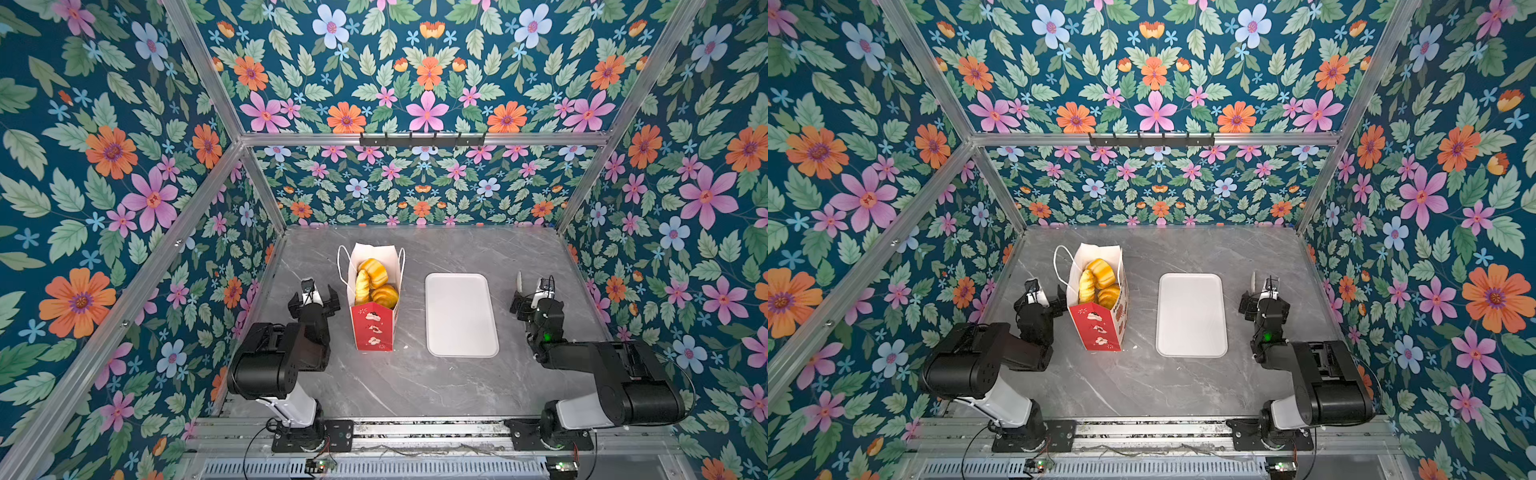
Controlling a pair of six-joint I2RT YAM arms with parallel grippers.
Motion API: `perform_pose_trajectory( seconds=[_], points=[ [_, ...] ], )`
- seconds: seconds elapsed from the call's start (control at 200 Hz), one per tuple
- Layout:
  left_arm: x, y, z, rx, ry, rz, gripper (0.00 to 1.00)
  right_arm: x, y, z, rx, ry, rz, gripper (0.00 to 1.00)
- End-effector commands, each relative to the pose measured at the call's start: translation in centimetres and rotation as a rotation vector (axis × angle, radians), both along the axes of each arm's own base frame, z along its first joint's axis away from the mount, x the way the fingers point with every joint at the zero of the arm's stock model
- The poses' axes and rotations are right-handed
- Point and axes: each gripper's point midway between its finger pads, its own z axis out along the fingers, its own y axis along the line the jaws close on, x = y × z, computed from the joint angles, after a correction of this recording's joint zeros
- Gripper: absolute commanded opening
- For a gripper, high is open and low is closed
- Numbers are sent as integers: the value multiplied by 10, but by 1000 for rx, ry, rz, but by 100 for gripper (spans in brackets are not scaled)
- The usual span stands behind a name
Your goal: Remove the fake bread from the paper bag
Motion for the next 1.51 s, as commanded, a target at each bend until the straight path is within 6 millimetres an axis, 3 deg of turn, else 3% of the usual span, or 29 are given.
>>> perform_pose_trajectory(
  seconds=[0.0, 1.18, 1.27, 1.425, 1.5],
  points=[
    [1, 0, 6, 5, -22, -4, 100, 4, 1, 10, 6, -41, 5, 99],
    [0, 0, 6, 5, -24, -2, 100, 5, -1, 14, 8, -54, 5, 99],
    [-7, 3, 14, -6, -44, 11, 100, -1, 4, 23, -19, -45, 7, 99],
    [-13, 2, 45, 10, -67, 7, 100, -6, 9, 41, -72, -64, -5, 99],
    [-20, 1, 77, 4, -161, 17, 100, -8, 13, 59, -112, -82, -19, 98]
  ],
)
